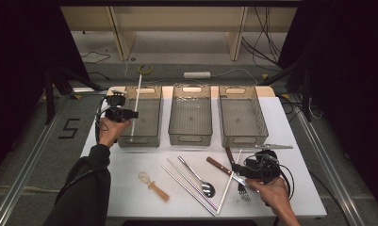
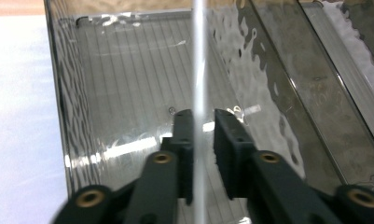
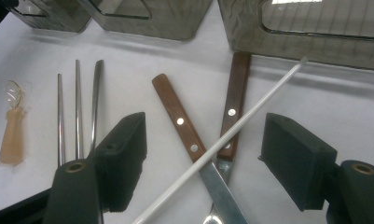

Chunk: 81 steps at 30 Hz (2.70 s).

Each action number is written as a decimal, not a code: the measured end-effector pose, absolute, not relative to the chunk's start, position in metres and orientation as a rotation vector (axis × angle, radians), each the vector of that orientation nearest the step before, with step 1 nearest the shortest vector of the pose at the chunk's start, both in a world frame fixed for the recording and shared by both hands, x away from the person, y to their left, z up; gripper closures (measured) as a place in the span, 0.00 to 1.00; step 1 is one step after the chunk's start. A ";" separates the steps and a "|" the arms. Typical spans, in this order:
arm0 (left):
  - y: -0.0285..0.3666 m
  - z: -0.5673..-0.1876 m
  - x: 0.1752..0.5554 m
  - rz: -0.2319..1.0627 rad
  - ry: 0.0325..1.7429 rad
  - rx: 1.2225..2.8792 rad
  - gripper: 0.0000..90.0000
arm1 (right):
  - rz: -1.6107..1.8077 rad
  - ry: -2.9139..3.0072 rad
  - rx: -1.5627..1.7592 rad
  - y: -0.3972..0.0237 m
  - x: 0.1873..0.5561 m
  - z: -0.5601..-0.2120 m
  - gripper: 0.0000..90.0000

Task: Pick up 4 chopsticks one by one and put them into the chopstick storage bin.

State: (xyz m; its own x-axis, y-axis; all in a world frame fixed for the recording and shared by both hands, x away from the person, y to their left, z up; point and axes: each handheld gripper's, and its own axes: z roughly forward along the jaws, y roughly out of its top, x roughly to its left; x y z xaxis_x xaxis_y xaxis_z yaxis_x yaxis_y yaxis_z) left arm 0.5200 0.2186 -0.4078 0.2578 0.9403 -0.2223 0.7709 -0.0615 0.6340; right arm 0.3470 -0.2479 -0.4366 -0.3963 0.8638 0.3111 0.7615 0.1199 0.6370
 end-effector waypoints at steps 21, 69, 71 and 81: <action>0.207 -0.383 0.429 0.368 1.370 1.774 0.30 | 0.940 2.278 1.732 -0.248 0.373 -0.446 0.50; 0.164 -0.419 0.335 0.279 1.145 1.918 0.23 | 0.834 2.237 1.866 -0.243 0.406 -0.469 0.77; 0.164 -0.420 0.335 0.278 1.147 1.917 0.23 | 0.829 2.237 1.865 -0.242 0.406 -0.469 0.78; 0.163 -0.420 0.334 0.272 1.143 1.916 0.23 | 0.843 2.235 1.879 -0.243 0.407 -0.471 0.88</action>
State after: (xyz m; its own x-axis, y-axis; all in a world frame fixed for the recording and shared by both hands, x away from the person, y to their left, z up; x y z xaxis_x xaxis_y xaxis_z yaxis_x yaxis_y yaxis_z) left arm 0.3344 0.1632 -0.4202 0.5555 0.7994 -0.2287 0.6107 -0.2055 0.7647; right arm 0.4065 -0.2432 -0.4707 -0.2322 0.9353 0.2672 0.8787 0.0839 0.4700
